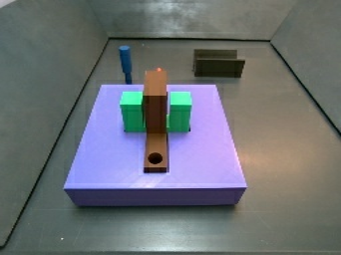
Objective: Pick up the blue object. Move up. Move to above the board. Insert the blue object.
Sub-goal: Pick up the blue object.
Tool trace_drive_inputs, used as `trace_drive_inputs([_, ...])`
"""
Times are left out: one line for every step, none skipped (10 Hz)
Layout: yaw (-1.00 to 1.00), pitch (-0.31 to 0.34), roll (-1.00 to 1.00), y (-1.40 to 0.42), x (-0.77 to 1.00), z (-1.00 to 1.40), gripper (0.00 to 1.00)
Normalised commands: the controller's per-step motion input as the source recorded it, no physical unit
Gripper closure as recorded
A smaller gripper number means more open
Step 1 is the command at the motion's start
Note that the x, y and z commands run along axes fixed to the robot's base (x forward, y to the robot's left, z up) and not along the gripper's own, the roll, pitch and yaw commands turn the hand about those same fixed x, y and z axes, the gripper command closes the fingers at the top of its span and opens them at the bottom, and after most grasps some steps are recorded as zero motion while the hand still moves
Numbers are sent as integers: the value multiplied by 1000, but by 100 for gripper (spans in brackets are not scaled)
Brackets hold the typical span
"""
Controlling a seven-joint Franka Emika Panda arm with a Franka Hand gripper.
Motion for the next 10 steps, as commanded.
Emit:
trace_drive_inputs([0, 0, 0, 0, 0, -43, 0])
trace_drive_inputs([114, -136, 0, -334, -206, -117, 0])
trace_drive_inputs([134, -164, 36, -517, -326, -94, 0])
trace_drive_inputs([214, -213, 21, -651, -394, -154, 0])
trace_drive_inputs([220, -184, 10, -606, -469, -151, 0])
trace_drive_inputs([194, -157, 0, -494, -429, -114, 0])
trace_drive_inputs([177, -141, 17, -497, -380, -140, 0])
trace_drive_inputs([157, -139, 43, -557, -334, -157, 0])
trace_drive_inputs([86, -107, 76, -540, -240, -163, 0])
trace_drive_inputs([-163, 0, 157, -423, 23, -126, 0])
